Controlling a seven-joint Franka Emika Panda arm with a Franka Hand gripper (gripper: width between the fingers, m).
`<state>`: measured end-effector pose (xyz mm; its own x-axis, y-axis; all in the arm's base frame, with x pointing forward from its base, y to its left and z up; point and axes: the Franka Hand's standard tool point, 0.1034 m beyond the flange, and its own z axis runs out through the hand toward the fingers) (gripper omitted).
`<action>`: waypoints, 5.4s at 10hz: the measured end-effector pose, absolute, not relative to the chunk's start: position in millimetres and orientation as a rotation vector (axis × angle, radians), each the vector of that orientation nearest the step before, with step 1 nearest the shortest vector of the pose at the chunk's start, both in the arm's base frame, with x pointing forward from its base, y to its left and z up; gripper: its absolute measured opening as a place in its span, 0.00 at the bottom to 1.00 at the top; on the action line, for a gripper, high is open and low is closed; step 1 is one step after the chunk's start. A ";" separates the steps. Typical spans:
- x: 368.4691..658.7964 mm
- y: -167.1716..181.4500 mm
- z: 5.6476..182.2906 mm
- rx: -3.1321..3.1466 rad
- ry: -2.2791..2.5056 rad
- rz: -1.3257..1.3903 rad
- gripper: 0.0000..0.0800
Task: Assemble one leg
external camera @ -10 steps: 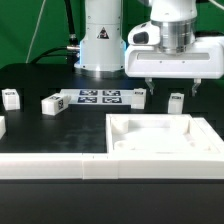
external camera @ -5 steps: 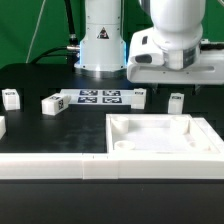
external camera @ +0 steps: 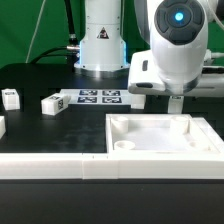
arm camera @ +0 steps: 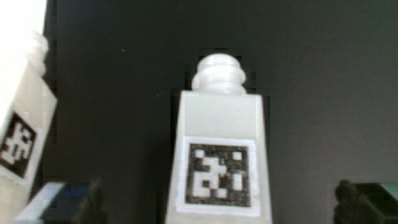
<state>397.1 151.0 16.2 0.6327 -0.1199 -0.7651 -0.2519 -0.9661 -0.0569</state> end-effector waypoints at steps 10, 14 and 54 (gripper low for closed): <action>392.4 148.7 8.7 -2.692 0.316 1.251 0.36; 392.4 148.7 8.7 -2.692 0.316 1.250 0.36; 571.1 111.6 107.7 -2.963 -0.188 -0.752 0.36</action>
Offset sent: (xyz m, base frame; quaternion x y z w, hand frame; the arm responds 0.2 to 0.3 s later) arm -0.0075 -0.0029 -0.0025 0.0105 0.0123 0.0155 0.9997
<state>571.1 111.6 107.7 0.8721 0.0994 0.4792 0.1382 -0.9893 -0.0462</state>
